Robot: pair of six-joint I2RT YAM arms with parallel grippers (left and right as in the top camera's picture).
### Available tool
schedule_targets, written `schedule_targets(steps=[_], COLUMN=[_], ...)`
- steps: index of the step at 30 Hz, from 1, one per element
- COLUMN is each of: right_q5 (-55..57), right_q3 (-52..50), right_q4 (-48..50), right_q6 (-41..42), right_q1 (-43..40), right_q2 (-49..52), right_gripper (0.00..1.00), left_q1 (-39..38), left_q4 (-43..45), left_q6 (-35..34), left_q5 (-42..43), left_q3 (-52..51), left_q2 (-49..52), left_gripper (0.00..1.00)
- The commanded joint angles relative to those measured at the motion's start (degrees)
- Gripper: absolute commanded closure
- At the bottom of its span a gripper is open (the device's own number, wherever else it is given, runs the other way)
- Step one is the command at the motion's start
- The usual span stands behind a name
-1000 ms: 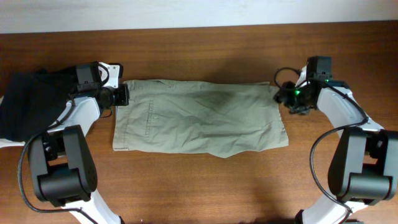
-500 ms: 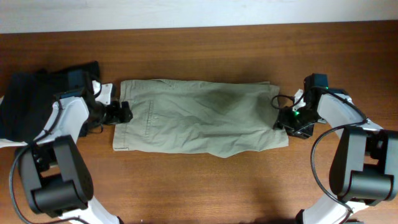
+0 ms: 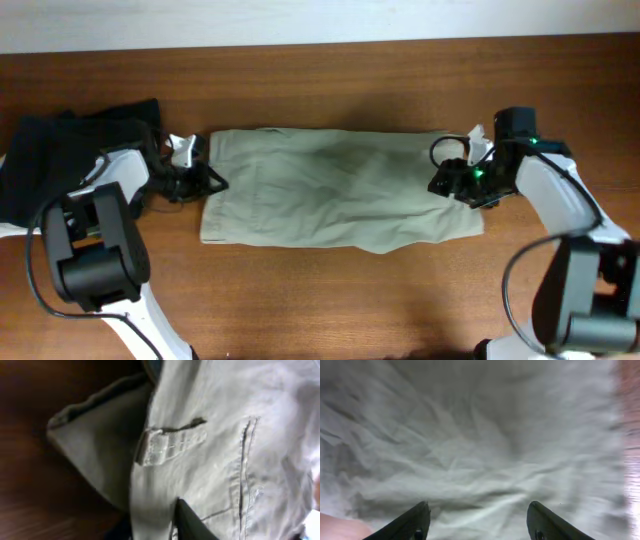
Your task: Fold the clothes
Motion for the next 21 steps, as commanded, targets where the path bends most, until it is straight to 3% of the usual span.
schedule_targets(steps=[1,5,9,12,14,21], right_q5=[-0.52,-0.50,-0.48,-0.50,-0.48,-0.46], right_q3=[0.52,0.55,0.55,0.55,0.55,0.55], right_q4=[-0.20,-0.79,-1.57,-1.73,-1.88,-2.36], right_q6=[0.07,0.07,0.07,0.07,0.07,0.04], right_q1=[0.31,0.31,0.31,0.31,0.31,0.31], right_q2=[2.69,2.54,2.54,2.56,2.56,2.56], right_gripper=[0.38,0.38,0.38,0.38,0.38,0.38], left_q1=[-1.31,-1.07,-1.07,-2.08,-4.33,-26.99], left_q4=[-1.18,-11.58,-29.49,-38.23,-39.63,-35.71], left_q6=[0.09,0.11,1.42,1.29,1.11,-7.61], left_q5=[0.42,-2.10,-17.14,-18.40,-18.27,-19.56], left_q3=[-2.84,4.52,23.10,39.54,43.98,44.00], left_q2=[4.39,0.37,-7.32,-10.16,-10.21,-3.91], left_gripper=[0.99,1.00,1.00,0.99,1.00,0.99])
